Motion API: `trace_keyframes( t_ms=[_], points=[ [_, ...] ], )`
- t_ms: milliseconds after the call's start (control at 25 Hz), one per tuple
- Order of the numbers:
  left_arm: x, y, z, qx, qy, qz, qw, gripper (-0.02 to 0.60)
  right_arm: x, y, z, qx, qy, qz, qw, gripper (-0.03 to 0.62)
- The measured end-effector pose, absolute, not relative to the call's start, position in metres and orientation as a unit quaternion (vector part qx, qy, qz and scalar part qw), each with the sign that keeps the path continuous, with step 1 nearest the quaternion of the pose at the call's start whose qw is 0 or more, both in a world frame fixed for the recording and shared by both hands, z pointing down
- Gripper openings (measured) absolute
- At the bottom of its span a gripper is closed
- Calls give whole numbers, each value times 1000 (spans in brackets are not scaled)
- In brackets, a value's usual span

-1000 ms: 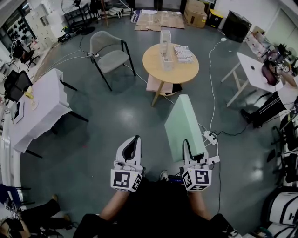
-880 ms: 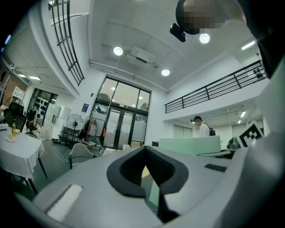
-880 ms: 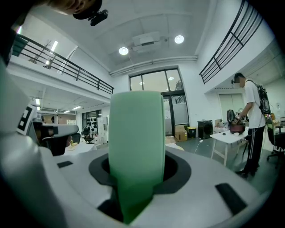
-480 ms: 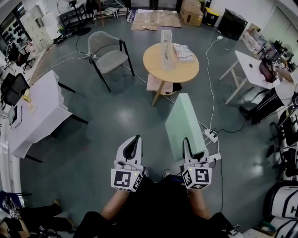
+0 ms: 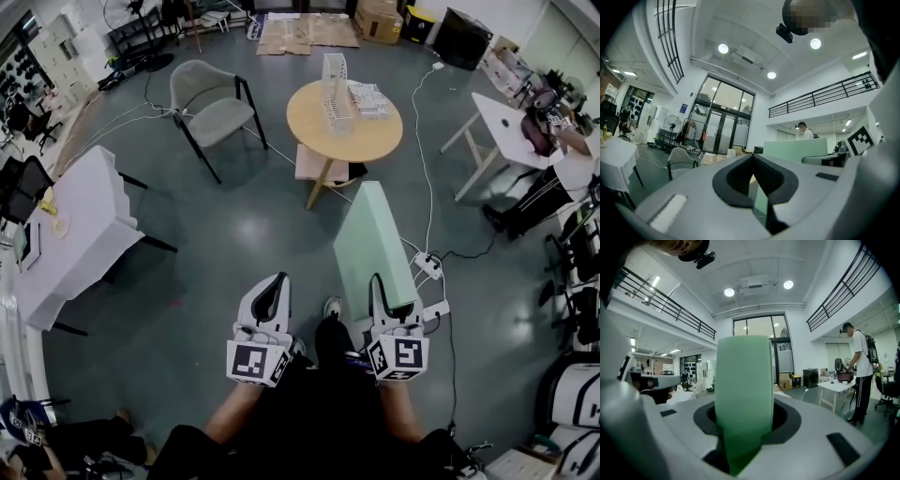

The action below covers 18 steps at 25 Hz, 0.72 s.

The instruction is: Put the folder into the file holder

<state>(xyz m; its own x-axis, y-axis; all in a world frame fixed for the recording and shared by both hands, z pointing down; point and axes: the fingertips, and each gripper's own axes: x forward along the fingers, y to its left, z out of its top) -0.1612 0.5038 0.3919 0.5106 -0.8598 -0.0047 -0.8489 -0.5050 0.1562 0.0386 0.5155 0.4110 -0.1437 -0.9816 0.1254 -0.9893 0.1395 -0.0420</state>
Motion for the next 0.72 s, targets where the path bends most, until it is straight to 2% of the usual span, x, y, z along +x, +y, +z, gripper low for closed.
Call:
trace_keyframes(
  t_ms=[400, 720],
  points=[
    [-140, 423, 402, 867, -491, -34, 70, 3, 53, 435, 423, 653, -754, 63, 33, 149],
    [-94, 333, 386, 868, -491, -37, 60, 3, 90, 349, 417, 646, -760, 67, 28, 149]
  ],
)
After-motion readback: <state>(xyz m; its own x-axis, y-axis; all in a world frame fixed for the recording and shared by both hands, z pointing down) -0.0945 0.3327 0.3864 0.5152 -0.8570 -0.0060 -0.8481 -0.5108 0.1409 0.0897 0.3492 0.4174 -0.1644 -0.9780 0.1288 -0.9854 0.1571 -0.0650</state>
